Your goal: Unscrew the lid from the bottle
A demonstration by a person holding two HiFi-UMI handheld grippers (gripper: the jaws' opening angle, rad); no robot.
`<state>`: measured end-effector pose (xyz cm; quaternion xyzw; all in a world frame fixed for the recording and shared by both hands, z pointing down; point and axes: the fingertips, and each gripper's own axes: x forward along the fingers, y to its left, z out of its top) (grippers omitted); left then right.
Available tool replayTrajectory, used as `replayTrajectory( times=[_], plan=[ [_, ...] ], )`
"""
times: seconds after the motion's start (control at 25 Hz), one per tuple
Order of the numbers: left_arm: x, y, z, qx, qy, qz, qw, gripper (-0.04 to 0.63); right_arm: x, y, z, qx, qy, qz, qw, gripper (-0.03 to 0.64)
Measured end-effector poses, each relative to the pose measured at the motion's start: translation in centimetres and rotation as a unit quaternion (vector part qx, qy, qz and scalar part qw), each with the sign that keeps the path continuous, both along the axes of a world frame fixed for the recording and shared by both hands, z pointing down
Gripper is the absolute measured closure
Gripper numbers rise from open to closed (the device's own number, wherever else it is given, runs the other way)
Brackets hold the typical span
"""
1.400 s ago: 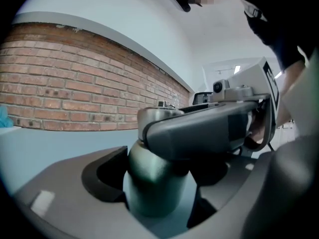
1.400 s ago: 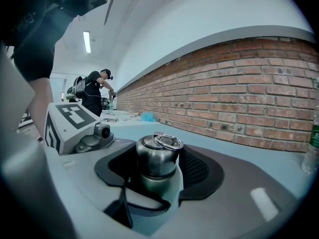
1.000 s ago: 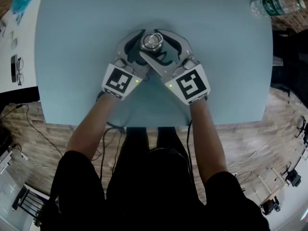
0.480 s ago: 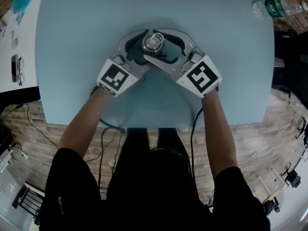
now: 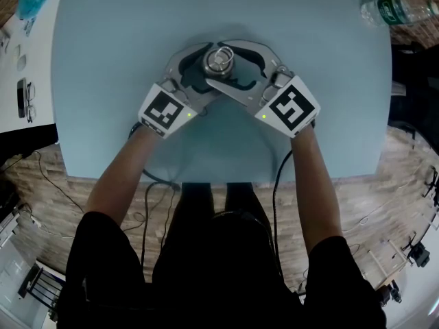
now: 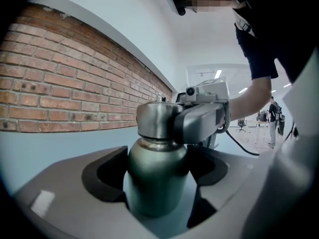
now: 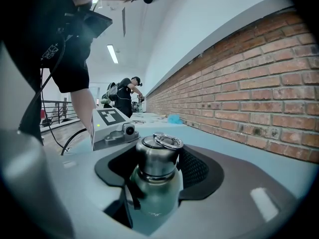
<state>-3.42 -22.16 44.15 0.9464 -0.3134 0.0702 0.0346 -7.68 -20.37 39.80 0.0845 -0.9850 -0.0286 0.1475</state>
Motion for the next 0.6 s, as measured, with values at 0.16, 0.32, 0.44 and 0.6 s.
replayTrajectory(
  times=[0.16,0.32,0.44,0.6],
  plan=[
    [-0.1,0.1,0.2,-0.011,-0.002,-0.006,0.9999,0.229,-0.1,-0.1,-0.7,0.000,-0.014,0.008,1.000,0.353],
    [-0.2,-0.1,0.5,-0.023,0.000,-0.015,0.9996,0.195,0.0,-0.5,-1.5,-0.007,-0.035,0.020,0.999,0.353],
    [-0.3,-0.1,0.5,-0.023,0.000,-0.020,0.9995,0.187,0.0,-0.5,-1.7,-0.003,-0.038,0.021,0.999,0.353],
    [-0.4,-0.1,0.5,-0.020,-0.004,-0.023,0.9995,0.187,0.0,-0.5,-1.8,0.000,-0.040,0.026,0.999,0.353]
  ],
)
